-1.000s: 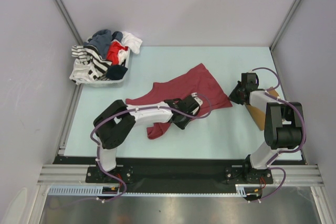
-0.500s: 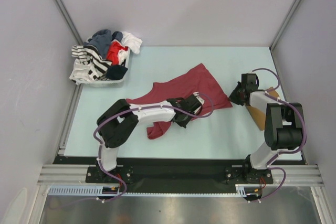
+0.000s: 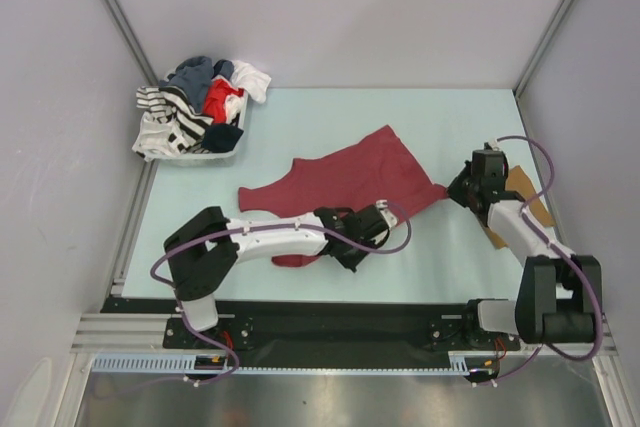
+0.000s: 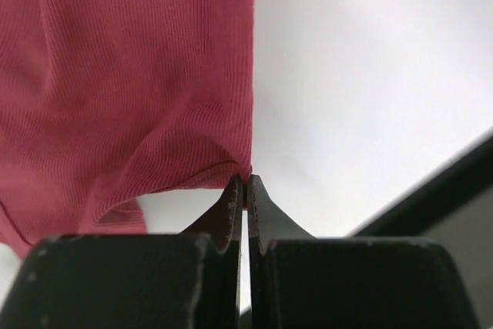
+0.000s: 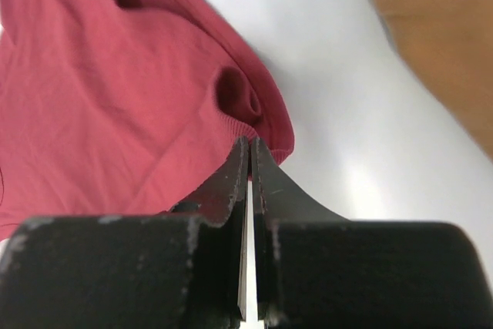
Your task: Fold and stack the tank tops
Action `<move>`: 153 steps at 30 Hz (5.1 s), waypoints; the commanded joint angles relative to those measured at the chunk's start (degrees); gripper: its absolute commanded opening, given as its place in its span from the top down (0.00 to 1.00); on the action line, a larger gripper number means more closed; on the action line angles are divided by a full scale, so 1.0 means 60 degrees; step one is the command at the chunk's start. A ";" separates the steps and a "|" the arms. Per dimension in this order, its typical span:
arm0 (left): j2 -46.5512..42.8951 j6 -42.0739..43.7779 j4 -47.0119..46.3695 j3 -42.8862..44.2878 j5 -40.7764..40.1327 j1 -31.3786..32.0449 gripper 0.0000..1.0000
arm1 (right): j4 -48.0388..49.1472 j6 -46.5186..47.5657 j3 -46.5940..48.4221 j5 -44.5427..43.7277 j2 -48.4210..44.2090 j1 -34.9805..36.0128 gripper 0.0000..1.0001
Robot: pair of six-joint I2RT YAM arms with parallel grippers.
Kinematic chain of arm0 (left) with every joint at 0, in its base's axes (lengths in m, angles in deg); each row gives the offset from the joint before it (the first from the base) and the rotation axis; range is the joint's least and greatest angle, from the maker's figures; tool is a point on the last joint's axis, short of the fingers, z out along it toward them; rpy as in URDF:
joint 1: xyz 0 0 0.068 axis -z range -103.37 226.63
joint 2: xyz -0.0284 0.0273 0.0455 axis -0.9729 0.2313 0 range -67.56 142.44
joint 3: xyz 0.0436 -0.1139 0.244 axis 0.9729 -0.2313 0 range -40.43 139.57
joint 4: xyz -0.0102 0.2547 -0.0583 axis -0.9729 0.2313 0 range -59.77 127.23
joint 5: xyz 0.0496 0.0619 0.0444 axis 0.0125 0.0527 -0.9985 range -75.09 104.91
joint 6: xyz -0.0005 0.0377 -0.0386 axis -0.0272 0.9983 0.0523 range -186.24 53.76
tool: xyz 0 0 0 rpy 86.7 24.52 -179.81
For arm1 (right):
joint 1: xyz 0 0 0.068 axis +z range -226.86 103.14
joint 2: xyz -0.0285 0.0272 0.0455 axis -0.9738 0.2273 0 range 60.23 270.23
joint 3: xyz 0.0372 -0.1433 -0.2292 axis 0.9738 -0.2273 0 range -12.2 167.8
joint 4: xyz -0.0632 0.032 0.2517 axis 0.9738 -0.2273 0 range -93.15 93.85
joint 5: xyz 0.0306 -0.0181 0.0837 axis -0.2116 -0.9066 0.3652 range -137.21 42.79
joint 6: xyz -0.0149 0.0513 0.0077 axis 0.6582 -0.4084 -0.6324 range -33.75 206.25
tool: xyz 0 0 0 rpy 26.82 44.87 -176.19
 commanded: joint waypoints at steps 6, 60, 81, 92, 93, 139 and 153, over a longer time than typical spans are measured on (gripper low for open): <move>-0.1491 -0.0922 0.0386 -0.0569 0.1061 0.0729 1.00 | -0.0933 -0.0161 -0.0721 -0.1360 -0.1340 -0.0309 1.00; -0.3908 -0.1230 0.0793 -0.1758 0.2382 -0.0033 1.00 | -0.4391 -0.2066 -0.0974 -0.2752 -0.5428 0.0834 1.00; -0.6090 0.0453 0.4708 0.5259 -0.1651 -0.1410 1.00 | -0.3789 -0.0324 0.7141 -0.2752 -0.3259 0.2678 1.00; -0.6606 0.0103 0.5469 0.6886 -0.1194 -0.1439 1.00 | -0.4771 -0.0234 0.8769 -0.2078 -0.3641 0.2811 1.00; -0.6446 0.0073 0.5469 0.6901 -0.1209 -0.1468 1.00 | -0.4786 -0.0235 0.8740 -0.2107 -0.3597 0.2826 1.00; -0.5127 -0.0483 0.1664 0.2616 0.2597 -0.3999 1.00 | -0.2811 0.0542 0.6078 -0.2356 -0.2429 0.2826 1.00; 0.1874 -0.0791 0.0665 0.5228 0.2218 -0.5715 1.00 | 0.1512 -0.0469 0.5954 -0.1011 0.3384 0.1260 1.00</move>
